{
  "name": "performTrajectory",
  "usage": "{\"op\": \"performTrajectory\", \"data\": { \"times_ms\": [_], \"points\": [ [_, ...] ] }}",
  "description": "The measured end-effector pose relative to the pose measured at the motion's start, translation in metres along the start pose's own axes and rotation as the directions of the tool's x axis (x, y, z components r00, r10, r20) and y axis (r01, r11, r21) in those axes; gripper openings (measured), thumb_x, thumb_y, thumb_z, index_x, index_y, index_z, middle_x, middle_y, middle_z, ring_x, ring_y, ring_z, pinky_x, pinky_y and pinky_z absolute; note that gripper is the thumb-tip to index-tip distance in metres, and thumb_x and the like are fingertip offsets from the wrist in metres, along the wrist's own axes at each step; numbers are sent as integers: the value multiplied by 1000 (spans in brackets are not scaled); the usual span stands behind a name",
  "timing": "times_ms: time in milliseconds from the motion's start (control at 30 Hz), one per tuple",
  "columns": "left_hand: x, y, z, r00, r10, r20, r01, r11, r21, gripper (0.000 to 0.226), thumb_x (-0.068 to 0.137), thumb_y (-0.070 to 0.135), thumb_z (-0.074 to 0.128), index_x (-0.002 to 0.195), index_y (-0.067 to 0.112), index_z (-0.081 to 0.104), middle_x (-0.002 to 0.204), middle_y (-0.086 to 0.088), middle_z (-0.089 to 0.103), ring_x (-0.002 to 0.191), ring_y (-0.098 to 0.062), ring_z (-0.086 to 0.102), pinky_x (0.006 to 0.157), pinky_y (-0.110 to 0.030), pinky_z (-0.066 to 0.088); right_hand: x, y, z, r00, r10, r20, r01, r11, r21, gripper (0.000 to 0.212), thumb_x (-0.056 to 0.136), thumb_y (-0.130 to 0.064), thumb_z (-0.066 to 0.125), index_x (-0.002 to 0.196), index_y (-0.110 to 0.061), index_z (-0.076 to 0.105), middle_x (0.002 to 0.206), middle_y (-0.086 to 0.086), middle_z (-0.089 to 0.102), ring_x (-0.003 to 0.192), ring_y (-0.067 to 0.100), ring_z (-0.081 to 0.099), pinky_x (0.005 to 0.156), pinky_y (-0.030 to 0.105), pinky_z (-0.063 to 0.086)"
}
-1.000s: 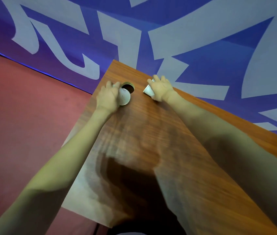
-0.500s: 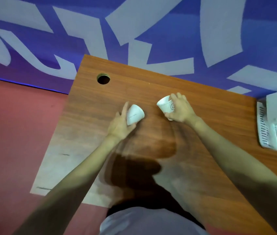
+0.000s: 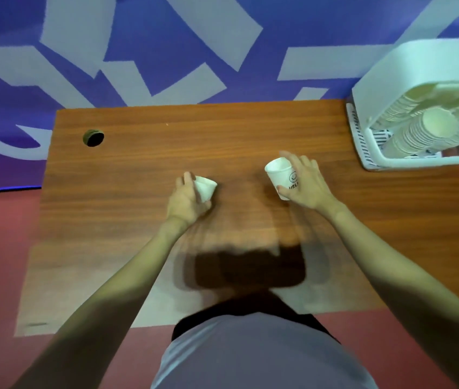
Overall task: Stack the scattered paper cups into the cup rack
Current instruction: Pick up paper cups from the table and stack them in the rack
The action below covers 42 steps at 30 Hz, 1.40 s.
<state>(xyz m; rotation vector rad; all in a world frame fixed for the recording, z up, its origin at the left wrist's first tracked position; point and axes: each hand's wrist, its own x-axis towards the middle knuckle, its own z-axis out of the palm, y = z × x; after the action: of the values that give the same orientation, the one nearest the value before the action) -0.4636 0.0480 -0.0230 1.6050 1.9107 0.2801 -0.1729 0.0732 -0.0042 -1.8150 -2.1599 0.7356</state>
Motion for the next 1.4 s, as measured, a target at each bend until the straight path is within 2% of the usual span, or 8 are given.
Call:
{"op": "performTrajectory", "data": {
  "times_ms": [267,467,567,700,833,933,1200,1400],
  "points": [
    [-34,142,89,970,240,48,-234,966,-107,92,72,19,76,144,4,22,135,-17,38,122,-33,44,97,-39,40,-71,122,-69,991,62,-120,-52,995,80,84,64,-37,65,141,-22,38,129,10,50,116,27,44,103,35,31],
    [-50,218,142,958,268,101,-249,953,-174,98,71,20,76,146,2,15,147,-14,30,134,-27,34,105,-24,28,-117,192,-107,960,94,-263,-48,983,175,81,65,-39,67,137,-16,37,130,4,49,115,20,42,96,28,28],
    [-46,254,151,952,304,41,-293,941,-170,94,69,20,77,143,2,22,144,-15,36,132,-27,38,108,-29,31,-126,216,-128,930,136,-342,-51,968,245,85,66,-42,66,139,-14,34,135,6,46,121,17,38,100,34,32],
    [-32,311,149,911,399,-104,-412,884,-220,82,67,21,79,135,4,35,131,-11,50,121,-26,49,101,-41,42,-127,241,-158,882,165,-442,-38,959,282,84,71,-28,75,141,-7,33,141,11,42,128,25,38,106,41,36],
    [-18,379,135,824,487,-288,-560,778,-285,70,71,31,78,126,8,42,124,-4,56,112,-17,55,92,-33,48,-114,259,-193,800,163,-577,9,959,283,81,72,-23,75,140,-6,34,141,10,42,128,27,41,105,29,36],
    [-9,422,126,768,512,-385,-626,727,-282,72,71,32,78,127,7,41,124,-4,55,110,-17,55,88,-24,46,-99,269,-222,725,208,-656,50,935,351,78,73,-17,75,139,-7,35,140,10,41,126,29,41,92,7,38],
    [10,465,150,731,565,-383,-667,709,-227,71,72,22,79,126,0,39,124,-11,51,113,-25,52,91,-33,46,-63,294,-256,595,249,-764,53,937,347,65,75,-13,73,131,-2,44,123,14,49,116,25,45,82,0,34],
    [23,460,180,745,553,-373,-642,746,-177,69,74,23,75,128,-1,39,126,-13,50,114,-28,51,92,-33,45,-43,311,-246,606,259,-752,43,933,357,58,75,-18,73,125,-1,48,119,15,51,112,26,49,88,7,37]
  ]
}}
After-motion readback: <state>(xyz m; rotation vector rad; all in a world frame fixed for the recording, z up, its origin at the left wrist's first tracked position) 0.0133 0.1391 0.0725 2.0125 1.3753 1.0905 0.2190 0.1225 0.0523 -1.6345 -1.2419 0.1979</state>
